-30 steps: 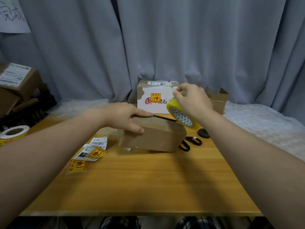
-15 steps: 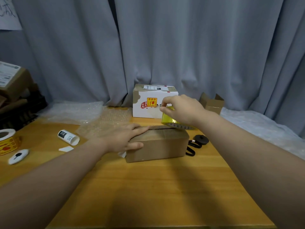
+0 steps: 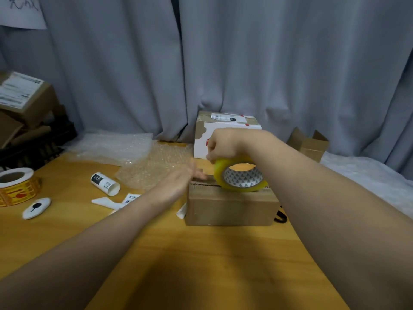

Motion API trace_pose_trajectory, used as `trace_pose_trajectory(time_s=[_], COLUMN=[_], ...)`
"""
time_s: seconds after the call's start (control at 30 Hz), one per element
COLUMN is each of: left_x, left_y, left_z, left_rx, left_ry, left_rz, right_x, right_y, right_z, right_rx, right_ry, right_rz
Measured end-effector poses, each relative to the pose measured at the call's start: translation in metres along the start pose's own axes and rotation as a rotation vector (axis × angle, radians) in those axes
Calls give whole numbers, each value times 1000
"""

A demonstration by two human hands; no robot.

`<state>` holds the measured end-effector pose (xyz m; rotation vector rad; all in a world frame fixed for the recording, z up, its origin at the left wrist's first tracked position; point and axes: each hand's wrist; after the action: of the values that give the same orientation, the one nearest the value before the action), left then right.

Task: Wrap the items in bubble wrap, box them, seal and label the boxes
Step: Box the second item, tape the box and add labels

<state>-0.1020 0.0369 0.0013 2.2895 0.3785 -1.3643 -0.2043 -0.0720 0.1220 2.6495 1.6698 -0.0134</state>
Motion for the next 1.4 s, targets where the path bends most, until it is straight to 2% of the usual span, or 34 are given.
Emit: trace_pose_trajectory(time_s=[0.1, 0.2, 0.27, 0.4, 0.47, 0.53, 0.63, 0.73, 0.93, 1.2, 1.33, 1.4], left_x=[-5, -10, -9, -8, -7, -3, 5, 6, 1, -18, -15, -17], left_y=[1, 3, 4, 4, 3, 3, -2, -6, -9, -6, -6, -7], left_z=[-3, -4, -3, 3, 6, 7, 8, 8, 11, 12, -21, -26], left_rx=[-142, -184, -212, -263, -300, -349, -358, -358, -423, -524, -673, -635], left_ry=[-252, -296, -343, -401, -413, -432, -444, -417, -298, -189, -266, -281], left_rz=[-214, -290, -339, -400, -423, -459, -496, -456, -381, -233, -221, -189], right_x=[7, 13, 15, 9, 2, -11, -25, -30, -25, -31, -64, -72], right_y=[5, 11, 14, 12, 8, 1, -13, -16, -10, -12, -32, -41], right_z=[0, 2, 3, 6, 8, 15, 33, 50, 37, 15, 10, 10], right_rx=[44, 75, 32, -376, -507, -531, -426, -482, -485, -549, -520, -525], right_ry=[-102, -135, -204, -78, -10, 207, 791, 1008, 845, 820, 373, 346], right_rz=[-28, -23, -16, 50, 98, 153, 118, 112, 62, 56, 131, 150])
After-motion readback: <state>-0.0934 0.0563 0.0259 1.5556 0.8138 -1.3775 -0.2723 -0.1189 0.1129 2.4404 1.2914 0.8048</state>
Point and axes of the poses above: each hand's wrist, its own y-axis towards the middle knuckle, its own z-axis out of the palm, x = y × z, and after that the axes turned 5 degrees about -x, right-handed
